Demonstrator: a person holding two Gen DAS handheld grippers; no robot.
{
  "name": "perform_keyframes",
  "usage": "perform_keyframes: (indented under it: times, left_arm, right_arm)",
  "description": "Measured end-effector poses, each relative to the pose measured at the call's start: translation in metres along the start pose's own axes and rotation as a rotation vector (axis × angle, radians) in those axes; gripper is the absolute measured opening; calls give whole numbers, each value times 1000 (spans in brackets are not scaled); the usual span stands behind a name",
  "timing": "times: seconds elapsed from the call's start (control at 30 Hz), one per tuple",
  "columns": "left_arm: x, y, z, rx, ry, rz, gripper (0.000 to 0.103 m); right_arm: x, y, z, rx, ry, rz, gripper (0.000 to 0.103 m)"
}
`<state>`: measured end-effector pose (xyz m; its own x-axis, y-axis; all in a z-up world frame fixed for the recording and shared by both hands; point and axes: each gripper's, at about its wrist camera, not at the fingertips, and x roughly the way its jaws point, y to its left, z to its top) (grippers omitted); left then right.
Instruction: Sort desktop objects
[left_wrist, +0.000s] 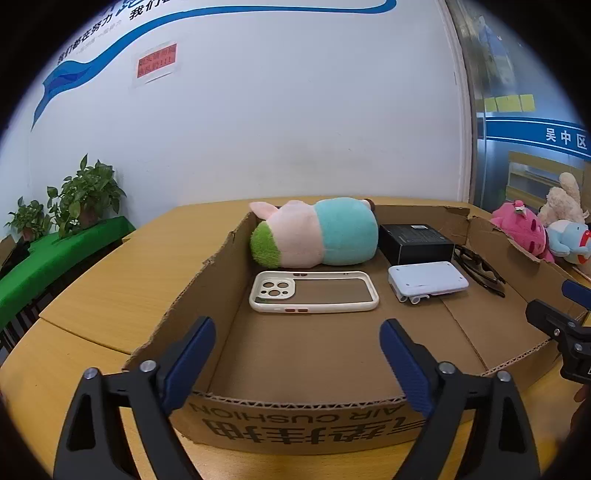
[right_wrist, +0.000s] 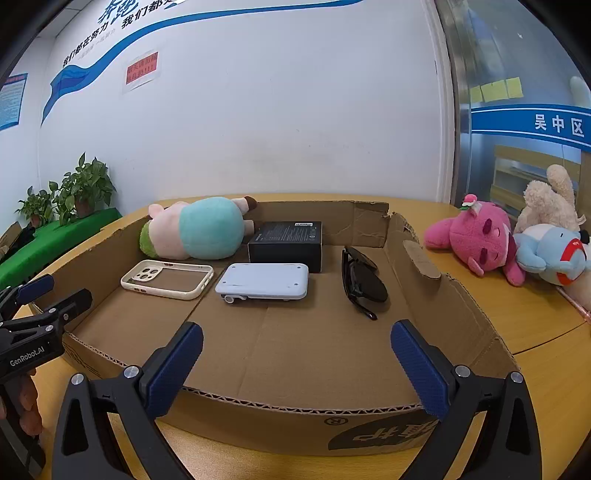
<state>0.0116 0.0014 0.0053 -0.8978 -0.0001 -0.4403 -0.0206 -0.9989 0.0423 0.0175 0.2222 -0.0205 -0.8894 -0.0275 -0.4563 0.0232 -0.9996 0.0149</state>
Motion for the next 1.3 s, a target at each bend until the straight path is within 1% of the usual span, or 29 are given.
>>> perform_keyframes:
  times: [0.03, 0.1, 1.3]
  left_arm:
    - [1, -1, 0, 7, 6, -10, 103]
    - [3, -3, 1, 10, 11, -6, 103]
    - [3, -2, 0, 8, 7, -5, 103]
  right_arm:
    - [1, 0, 0, -1, 4, -3, 103]
    - [6, -3, 0, 12, 26, 13, 103]
    - [5, -3, -1, 11, 24, 11, 103]
